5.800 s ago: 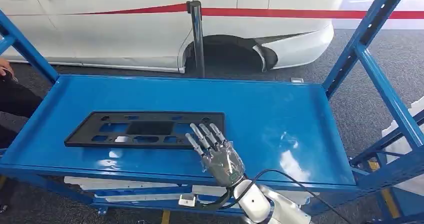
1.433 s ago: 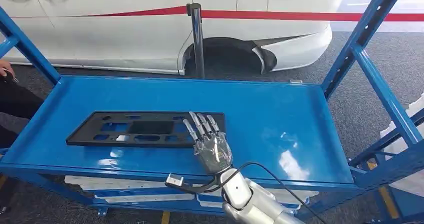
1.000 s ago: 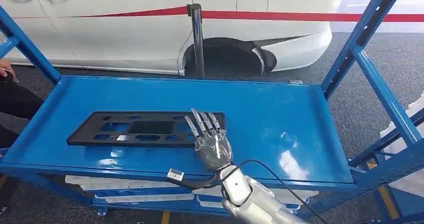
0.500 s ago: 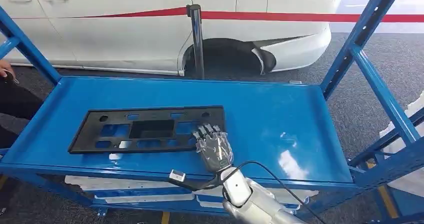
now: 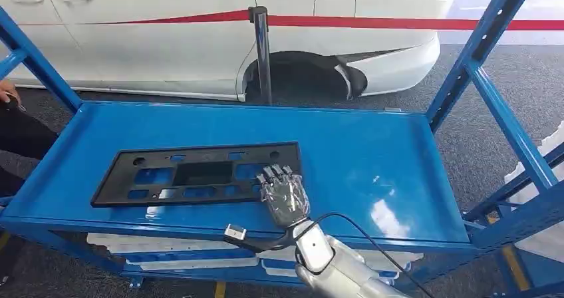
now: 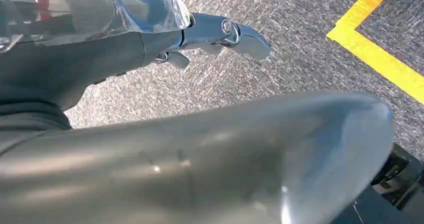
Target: Take the parts from the cabinet and place them on the table.
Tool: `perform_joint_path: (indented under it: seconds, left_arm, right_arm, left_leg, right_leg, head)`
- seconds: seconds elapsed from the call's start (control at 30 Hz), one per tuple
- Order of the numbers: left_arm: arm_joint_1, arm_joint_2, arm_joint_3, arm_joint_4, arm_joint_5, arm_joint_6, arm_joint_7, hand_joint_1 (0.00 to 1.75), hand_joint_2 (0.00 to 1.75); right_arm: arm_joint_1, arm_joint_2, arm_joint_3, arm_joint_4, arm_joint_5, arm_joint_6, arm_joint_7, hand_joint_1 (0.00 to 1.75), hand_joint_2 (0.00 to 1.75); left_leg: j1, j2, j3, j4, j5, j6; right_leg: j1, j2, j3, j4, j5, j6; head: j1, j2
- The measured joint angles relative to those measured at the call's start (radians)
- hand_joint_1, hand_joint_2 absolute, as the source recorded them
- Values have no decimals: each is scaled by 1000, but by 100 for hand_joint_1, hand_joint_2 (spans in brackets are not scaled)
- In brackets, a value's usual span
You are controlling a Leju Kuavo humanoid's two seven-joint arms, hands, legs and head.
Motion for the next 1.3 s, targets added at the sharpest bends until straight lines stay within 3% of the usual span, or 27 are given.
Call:
perform_joint_path:
  seconds: [0.03, 0.1, 0.17, 0.63, 0.87, 1.07, 1.3]
  left_arm:
    - [0, 0, 0, 0, 2, 0, -1, 0, 0]
    - [0, 0, 0, 0, 3, 0, -2, 0, 0]
    - [0, 0, 0, 0, 2, 0, -2, 0, 0]
    - [1, 0, 0, 0, 7, 3, -3, 0, 0]
    - [4, 0, 0, 0, 24, 8, -3, 0, 0]
    - [15, 1, 0, 0, 42, 23, -11, 0, 0]
    - [35, 3, 0, 0, 71, 37, -23, 0, 0]
  right_arm:
    - [0, 0, 0, 2, -2, -1, 0, 148, 175]
    - [0, 0, 0, 3, -5, -2, -3, 148, 175]
    - [-1, 2, -2, 6, -12, -4, -7, 166, 175]
    - [-17, 8, -9, -6, -42, -11, -24, 175, 175]
    - [-9, 4, -15, -86, -79, -9, -26, 175, 175]
    - [25, -21, -47, -239, -214, -11, -59, 175, 175]
    - [42, -108, -130, -610, -468, -11, -60, 175, 175]
  left_leg:
    - [0, 0, 0, 0, 0, -1]
    - [1, 0, 0, 0, 1, -1]
    - [1, 0, 0, 0, 1, -1]
    - [1, 0, 0, 0, 1, -1]
    - [1, 0, -1, 0, 1, -1]
    - [0, 0, -4, 1, 1, -1]
    - [1, 0, -10, 1, 2, -1]
  right_leg:
    - [0, 0, 0, 0, 0, -1]
    - [1, 0, 0, 0, 1, -1]
    - [1, 0, 0, 0, 1, -1]
    - [1, 0, 0, 0, 1, -2]
    - [1, 0, 0, 0, 1, -2]
    - [1, 0, -5, 0, 2, -1]
    - [1, 0, -11, 0, 3, -2]
  head:
    - [0, 0]
    - [0, 0]
    - [0, 0]
    - [0, 0]
    - [0, 0]
    - [0, 0]
    - [0, 0]
